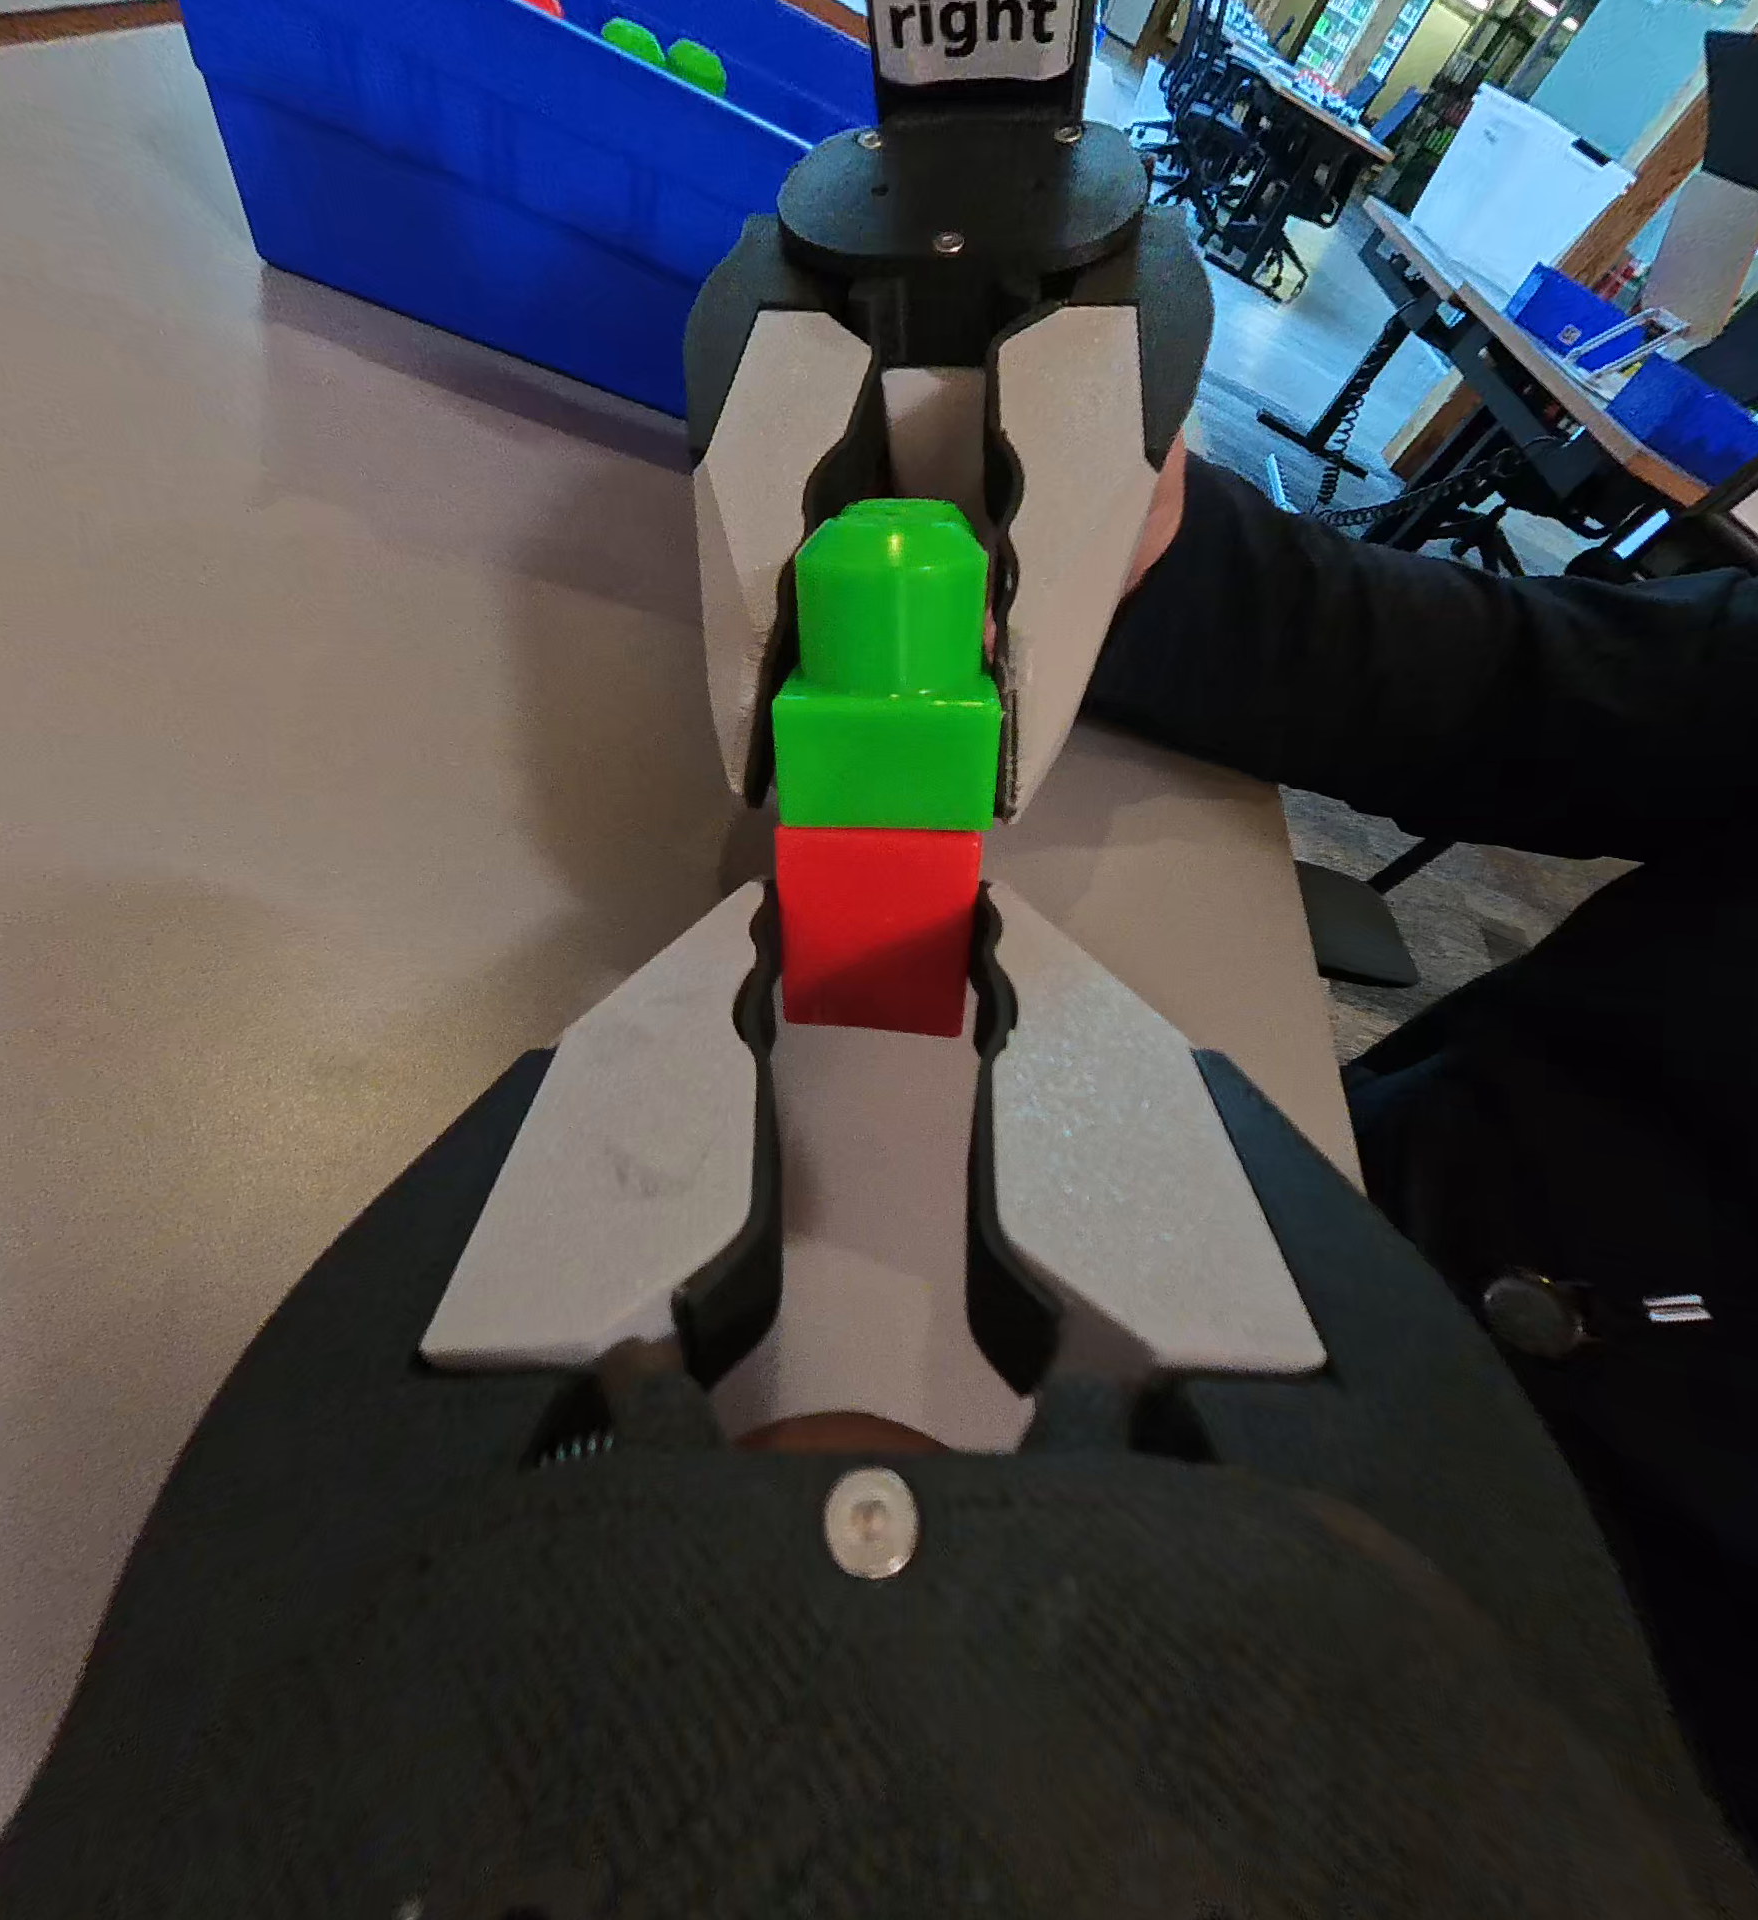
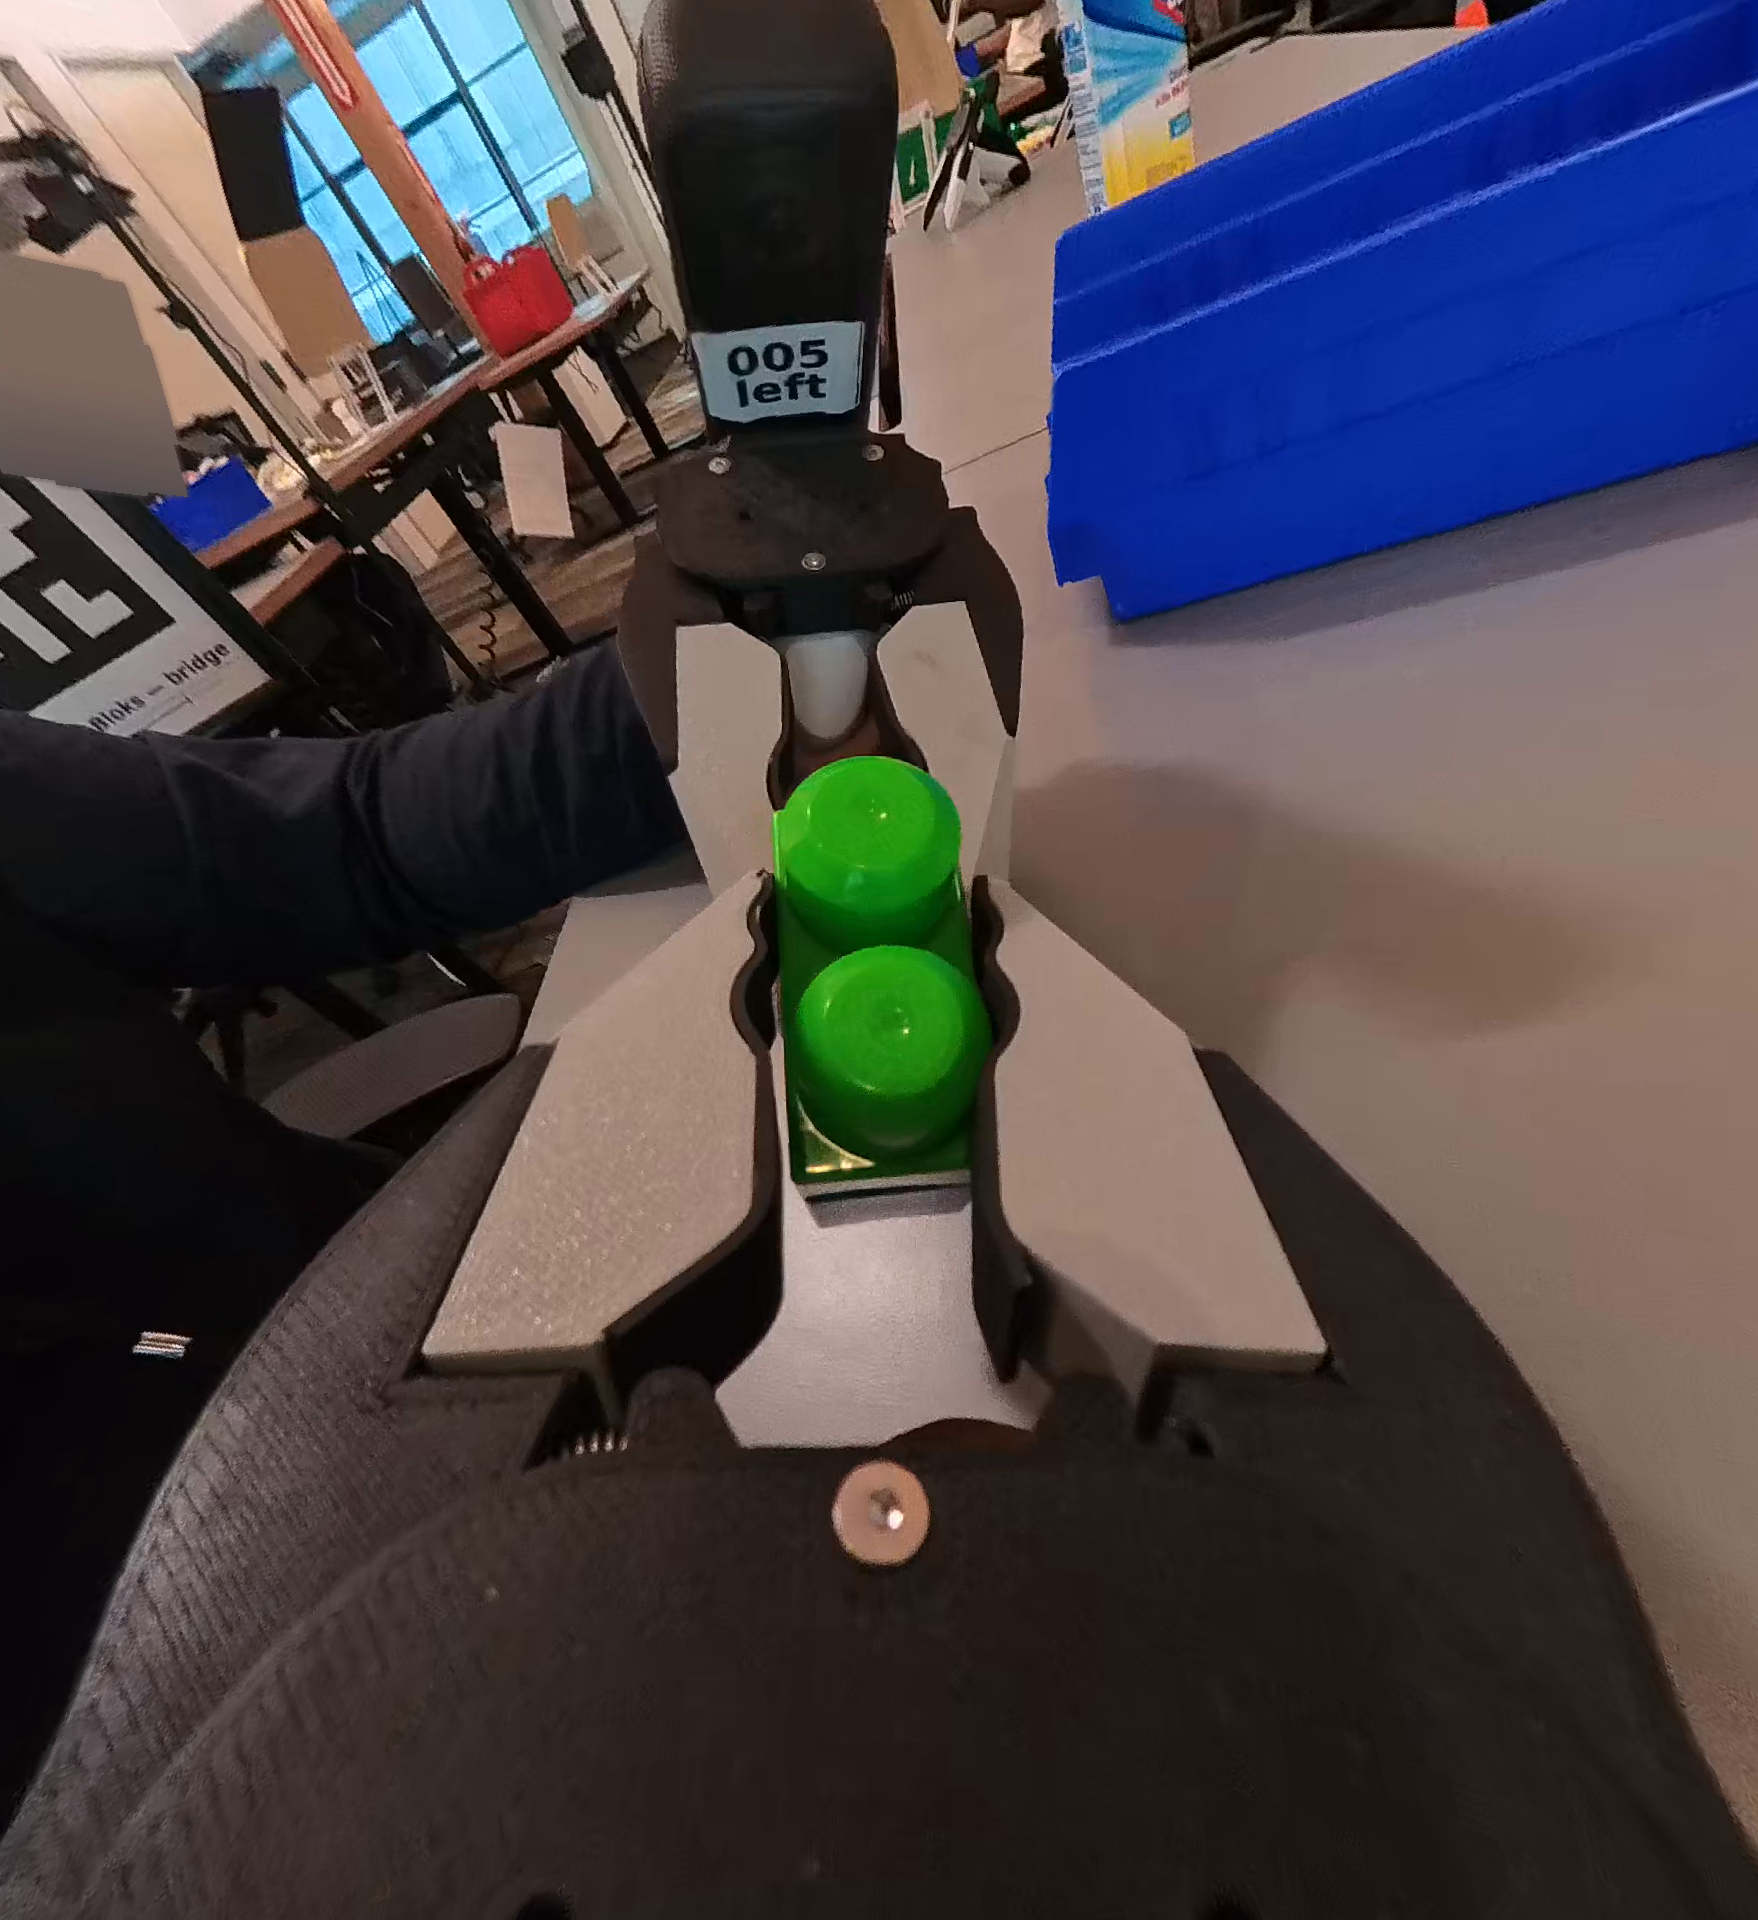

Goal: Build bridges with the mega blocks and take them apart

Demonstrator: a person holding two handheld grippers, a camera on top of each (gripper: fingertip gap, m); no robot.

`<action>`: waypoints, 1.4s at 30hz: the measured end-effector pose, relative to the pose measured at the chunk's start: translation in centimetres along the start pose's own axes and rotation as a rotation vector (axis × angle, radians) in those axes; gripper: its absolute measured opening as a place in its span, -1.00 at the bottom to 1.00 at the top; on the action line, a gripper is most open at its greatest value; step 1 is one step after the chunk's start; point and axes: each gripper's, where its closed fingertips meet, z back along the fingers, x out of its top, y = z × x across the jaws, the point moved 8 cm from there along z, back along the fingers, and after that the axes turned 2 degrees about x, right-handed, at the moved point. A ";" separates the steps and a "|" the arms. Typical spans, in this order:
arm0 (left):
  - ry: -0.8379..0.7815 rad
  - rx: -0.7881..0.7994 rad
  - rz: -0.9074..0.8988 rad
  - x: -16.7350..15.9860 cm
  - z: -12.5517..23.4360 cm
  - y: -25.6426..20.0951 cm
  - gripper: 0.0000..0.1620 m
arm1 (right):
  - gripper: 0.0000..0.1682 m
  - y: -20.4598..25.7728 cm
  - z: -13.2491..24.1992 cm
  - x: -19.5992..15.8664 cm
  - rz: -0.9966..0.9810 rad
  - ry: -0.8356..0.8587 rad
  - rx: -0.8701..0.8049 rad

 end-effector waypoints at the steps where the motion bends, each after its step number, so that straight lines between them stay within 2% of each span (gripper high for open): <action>1: 0.001 0.003 -0.004 0.0 0.0 0.0 -0.58 | -0.60 0.0 0.0 0.0 -0.001 -0.002 0.001; 7: 0.059 0.072 -0.003 -0.5 -0.3 0.5 -0.59 | -0.59 -1.0 -0.3 -0.8 -0.088 0.007 -0.010; 14: 0.042 -0.084 0.050 -0.6 -0.2 -0.3 -0.59 | -0.61 0.5 -0.3 -0.6 0.006 0.086 0.036; 19: 0.071 -0.128 0.054 -0.9 -0.8 -0.8 -0.59 | -0.61 0.9 -0.4 -0.6 0.029 0.110 0.057; 26: 0.045 -0.052 0.077 -0.6 -0.8 -0.1 -0.60 | -0.60 0.1 -0.1 -0.9 -0.044 0.107 0.025; 42: 0.052 -0.020 0.100 -0.7 -1.0 0.4 -0.58 | -0.60 -0.5 -0.2 -1.1 -0.063 0.093 -0.002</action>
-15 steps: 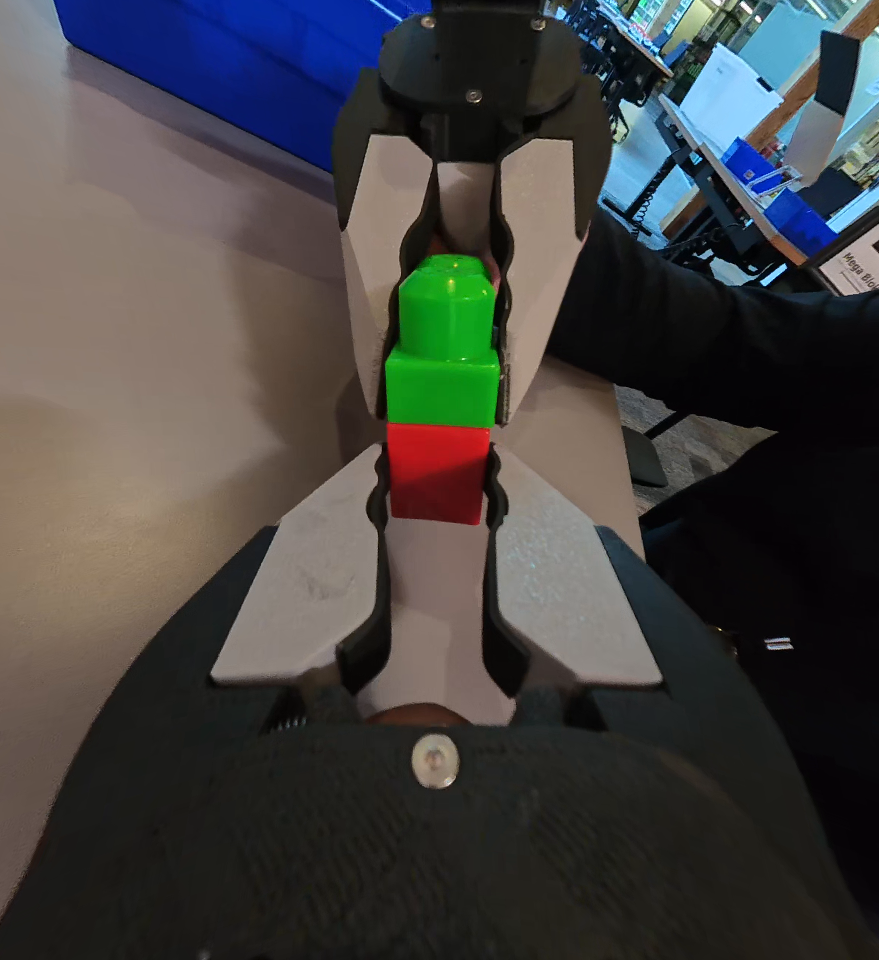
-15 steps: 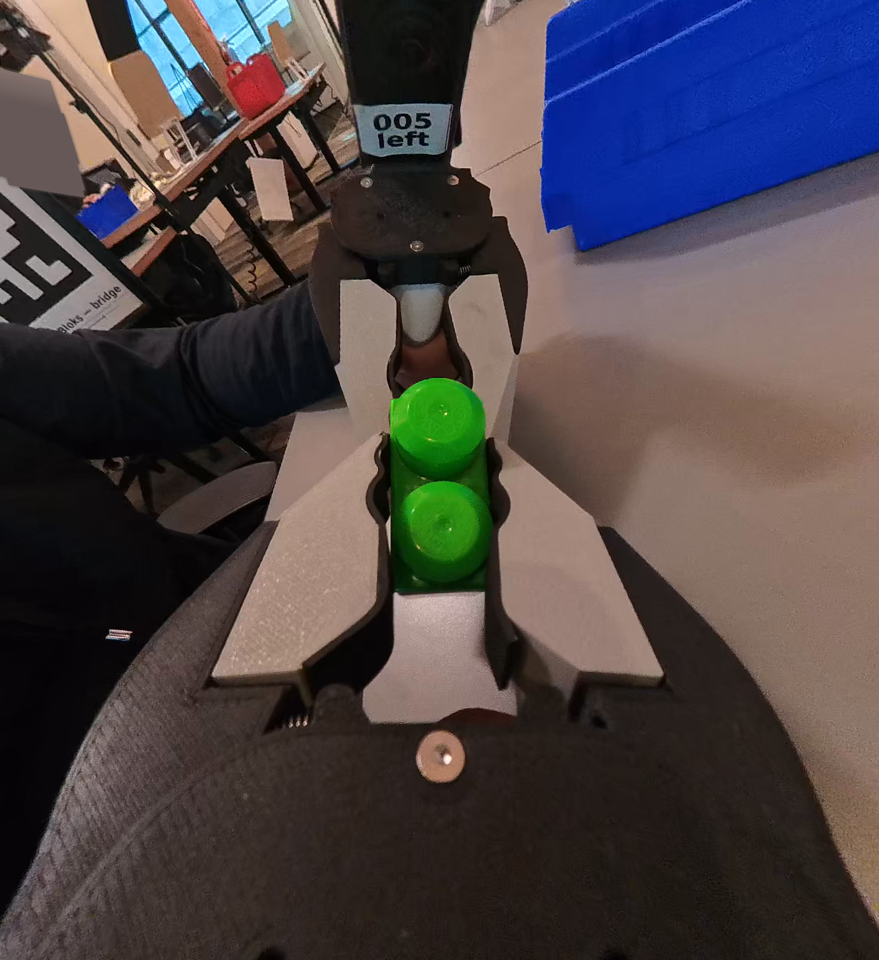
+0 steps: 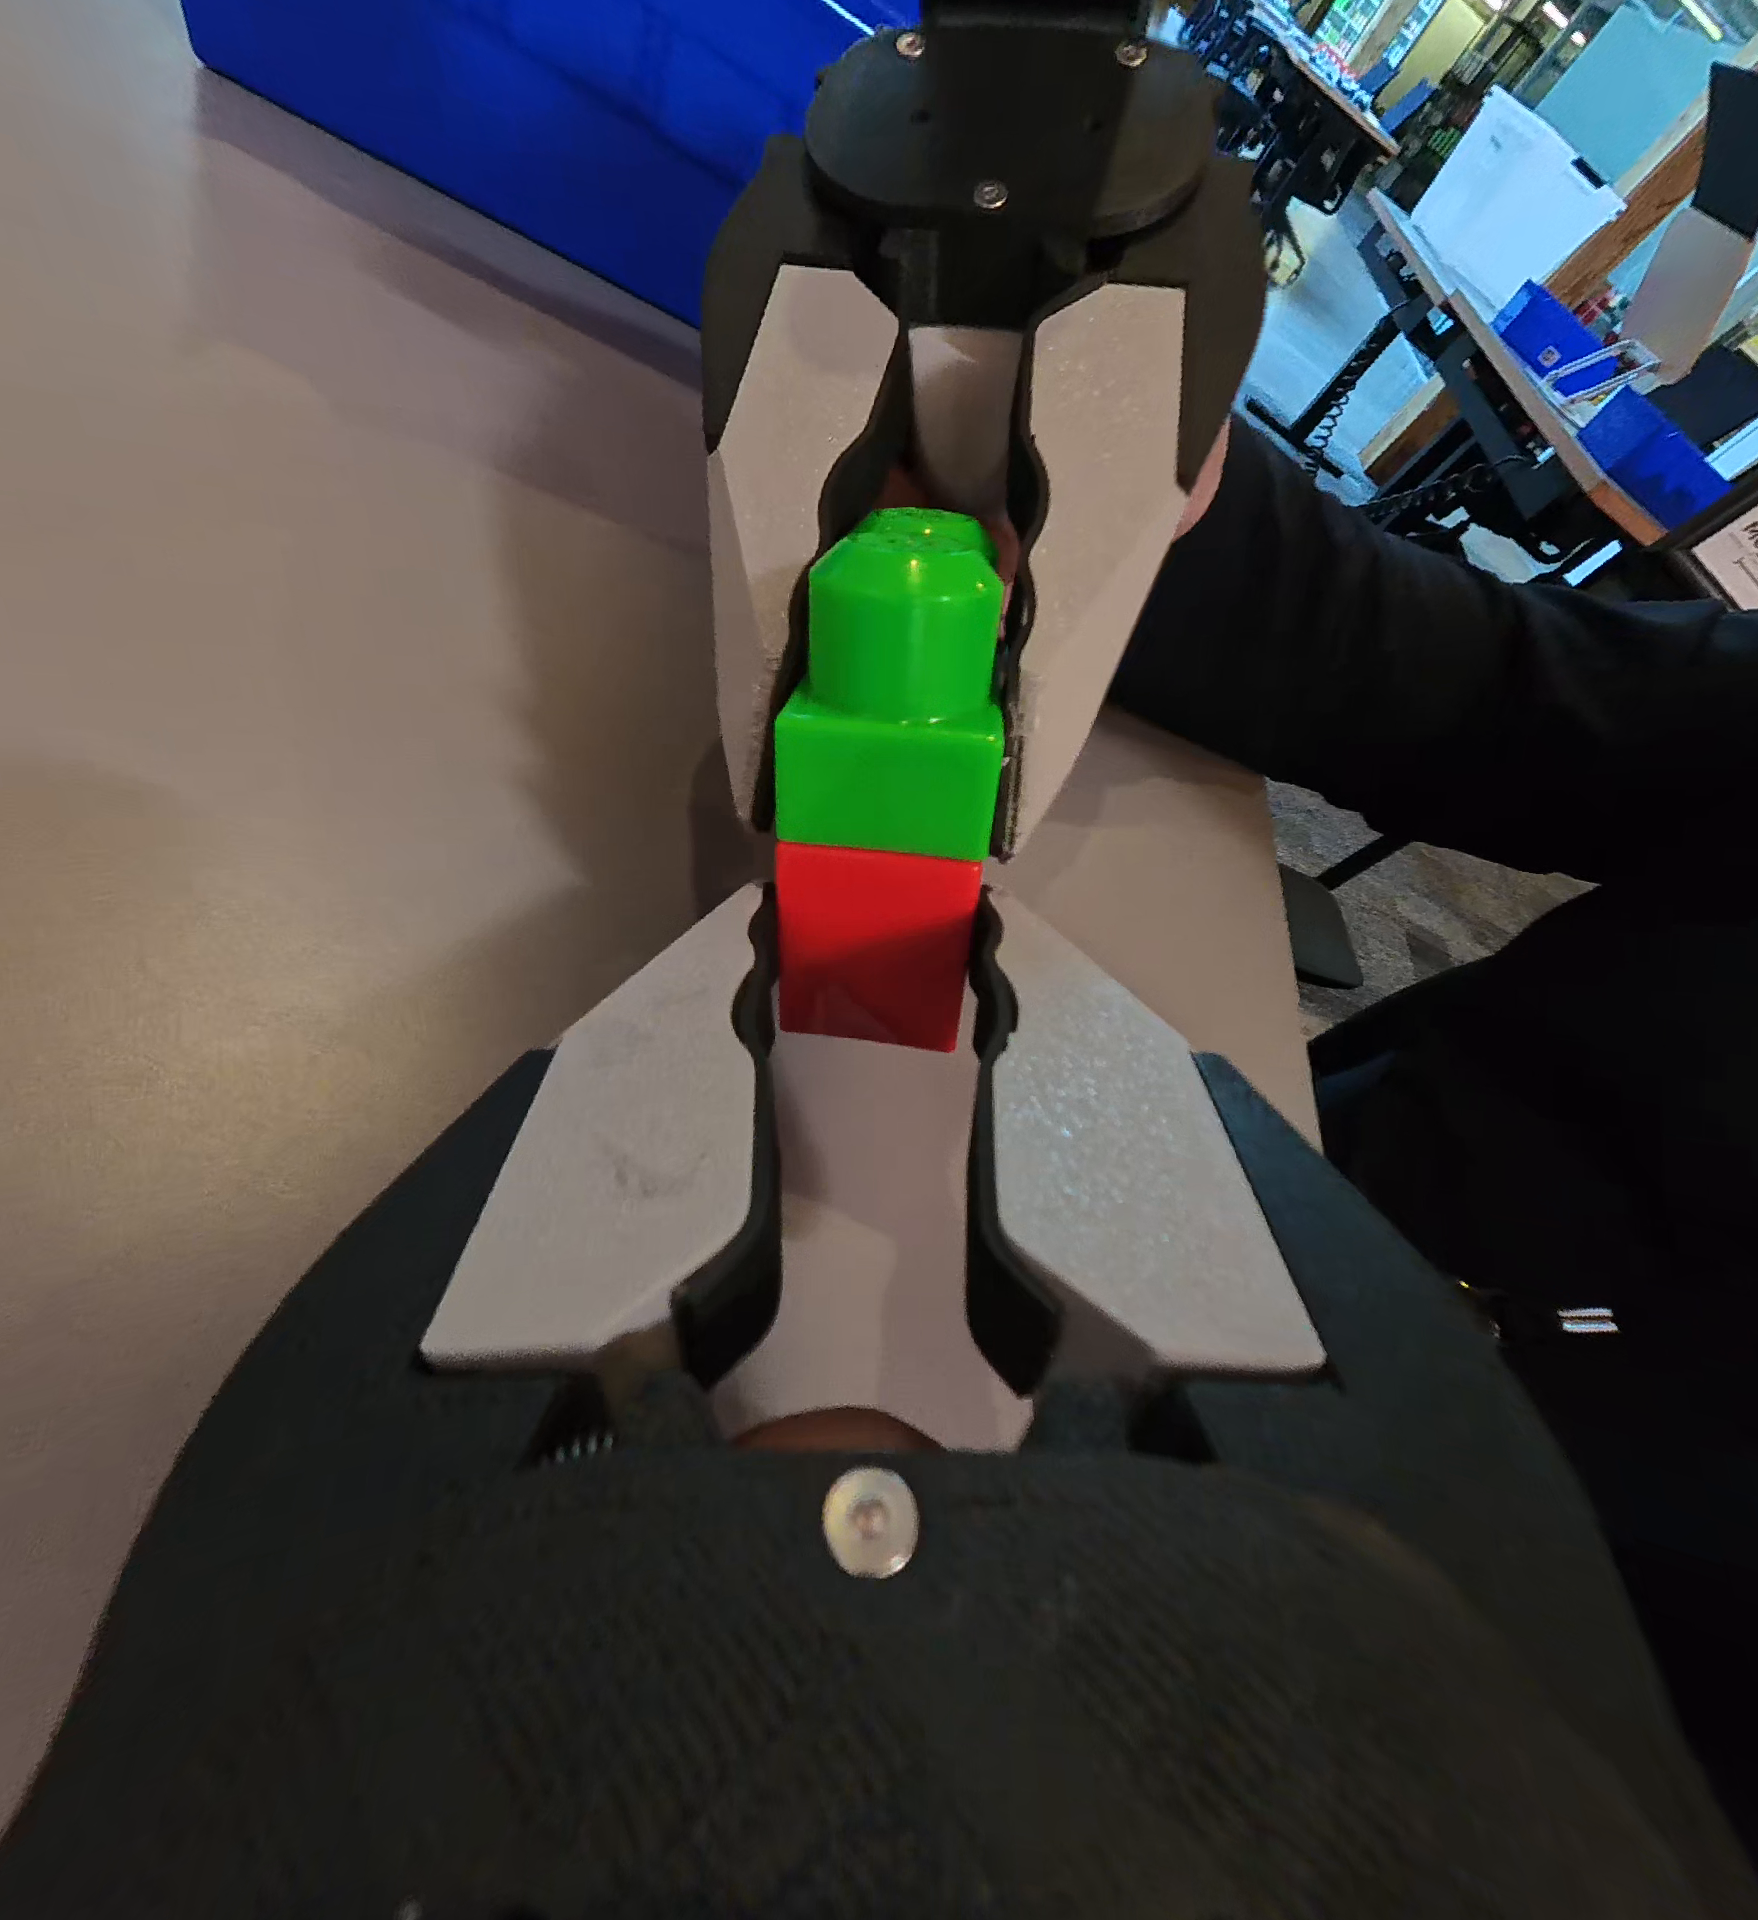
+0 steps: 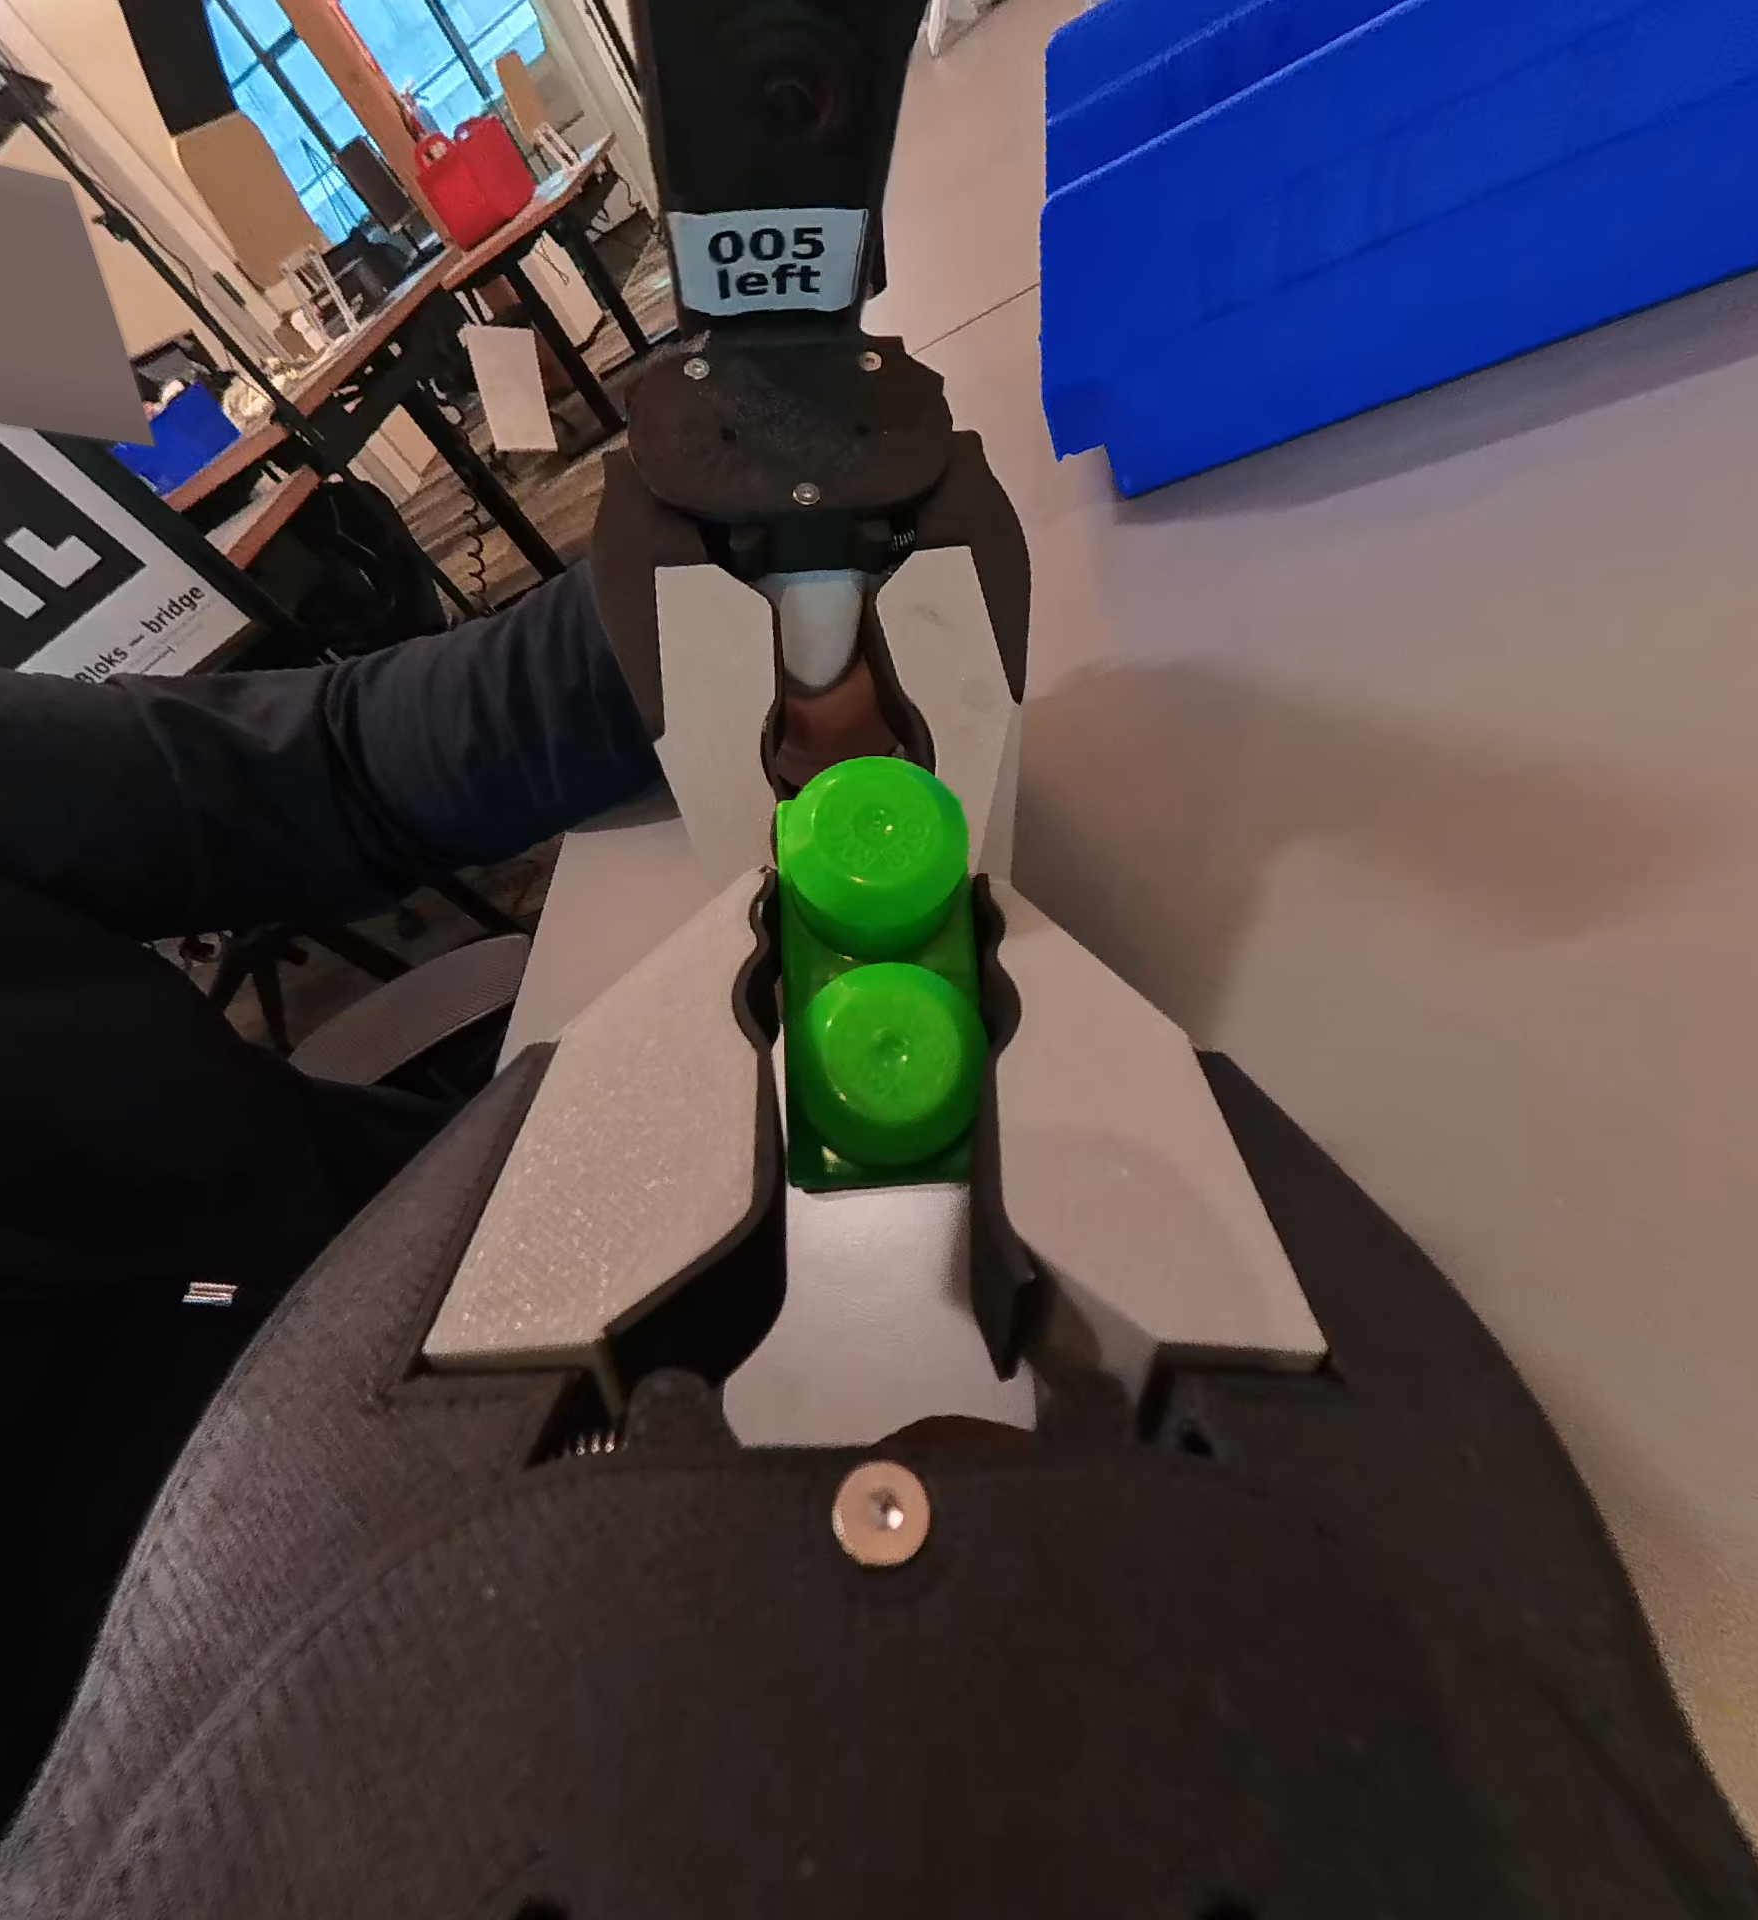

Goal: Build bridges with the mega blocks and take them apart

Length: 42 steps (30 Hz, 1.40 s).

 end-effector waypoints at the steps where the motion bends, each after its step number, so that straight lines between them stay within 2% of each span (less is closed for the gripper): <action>1: -0.019 0.000 0.006 0.2 0.1 0.1 -0.59 | -0.60 -0.1 0.1 0.1 -0.006 -0.024 0.000; 7: -0.206 -0.106 0.062 1.6 1.7 0.0 -0.59 | -0.60 -0.3 1.1 1.3 -0.104 -0.226 0.104; 11: -0.134 -0.045 0.018 1.0 1.5 0.3 -0.57 | -0.60 -0.8 2.3 1.8 -0.115 -0.309 0.069; 14: -0.067 -0.066 0.015 0.4 0.5 0.0 -0.52 | -0.61 -1.1 3.4 2.0 -0.132 -0.378 0.046; 20: -0.114 -0.106 0.039 0.8 -1.3 -0.6 -0.44 | -0.60 -0.9 2.1 2.0 -0.154 -0.381 0.062; 24: -0.164 -0.105 0.065 1.1 -1.1 -0.3 -0.68 | -0.60 -0.7 2.4 2.2 -0.171 -0.425 0.101; 25: -0.191 -0.102 0.077 1.3 -0.9 -0.1 -0.66 | -0.61 -0.7 2.5 2.3 -0.182 -0.445 0.119; 26: -0.221 -0.091 0.092 1.5 -0.7 0.0 -0.55 | -0.61 -0.7 2.7 2.4 -0.190 -0.460 0.134; 31: -0.221 -0.083 0.065 1.6 -0.5 -0.1 -0.54 | -0.62 -0.6 2.5 2.5 -0.173 -0.472 0.104; 33: -0.217 -0.120 0.064 1.6 -0.7 -0.5 -0.47 | -0.60 -0.7 2.6 2.5 -0.162 -0.469 0.080; 37: -0.243 -0.090 0.092 1.8 -0.7 -0.1 -0.33 | -0.61 -0.6 2.4 2.4 -0.156 -0.466 0.079; 41: -0.275 -0.129 0.109 2.0 -0.6 -0.3 -0.46 | -0.60 -0.3 1.5 2.5 -0.156 -0.468 0.092; 42: -0.274 -0.131 0.096 2.0 -0.6 -0.4 -0.55 | -0.60 -0.3 1.3 2.5 -0.157 -0.466 0.090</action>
